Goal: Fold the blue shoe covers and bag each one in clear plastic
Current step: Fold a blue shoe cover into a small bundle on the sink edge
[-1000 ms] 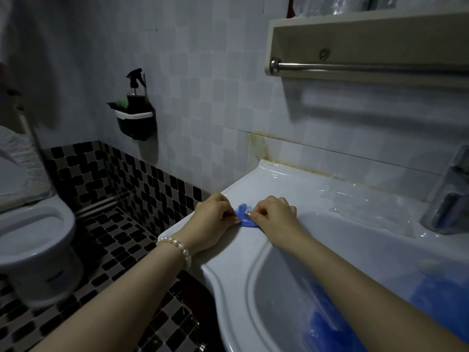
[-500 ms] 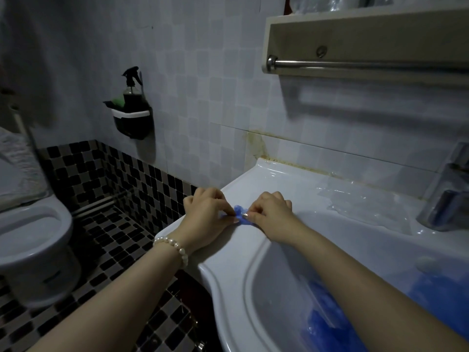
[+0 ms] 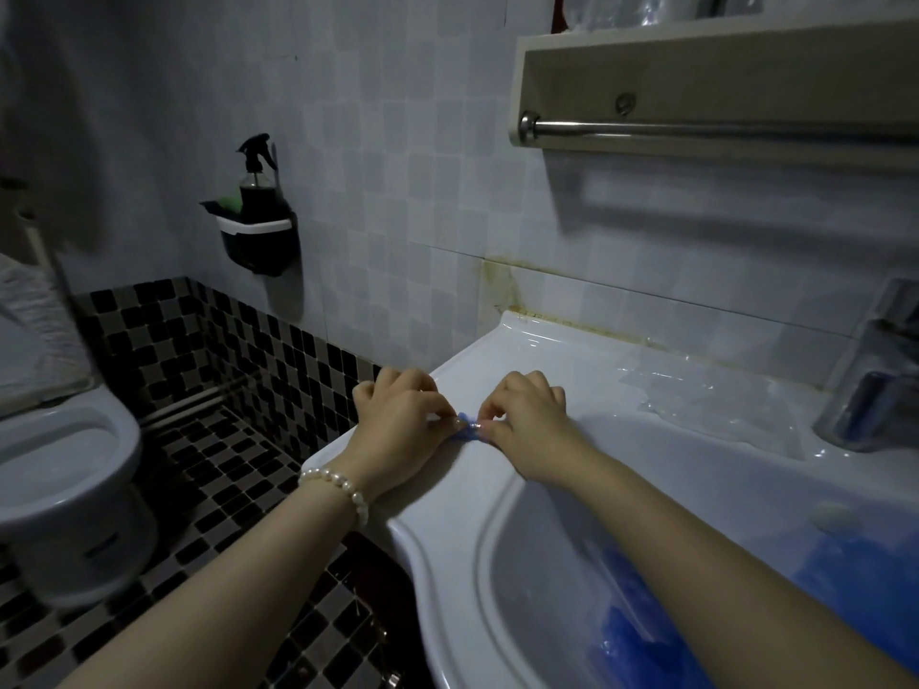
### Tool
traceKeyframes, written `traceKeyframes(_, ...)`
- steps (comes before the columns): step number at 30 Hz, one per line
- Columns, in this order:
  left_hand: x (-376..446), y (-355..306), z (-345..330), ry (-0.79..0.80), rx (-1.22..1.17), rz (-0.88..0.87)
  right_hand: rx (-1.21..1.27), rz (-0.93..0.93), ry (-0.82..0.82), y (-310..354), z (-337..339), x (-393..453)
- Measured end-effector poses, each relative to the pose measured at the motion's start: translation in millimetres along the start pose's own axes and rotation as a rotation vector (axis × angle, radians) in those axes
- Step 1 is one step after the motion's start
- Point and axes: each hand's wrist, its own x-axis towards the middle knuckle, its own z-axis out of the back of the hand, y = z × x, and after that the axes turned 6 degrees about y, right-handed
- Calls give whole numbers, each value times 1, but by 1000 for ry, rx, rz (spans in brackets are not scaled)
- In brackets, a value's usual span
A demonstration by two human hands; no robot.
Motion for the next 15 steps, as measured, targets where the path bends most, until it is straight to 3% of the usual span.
traceKeyframes(5, -1, 0, 1, 53, 25, -56, 183, -97, 99, -4, 3, 0)
traceKeyframes(11, 3, 1, 4, 271, -154, 17, 186, 116, -47, -12, 0, -18)
traceKeyframes(15, 2, 3, 4, 254, -162, -53, 113, 125, -24, -10, 4, -17)
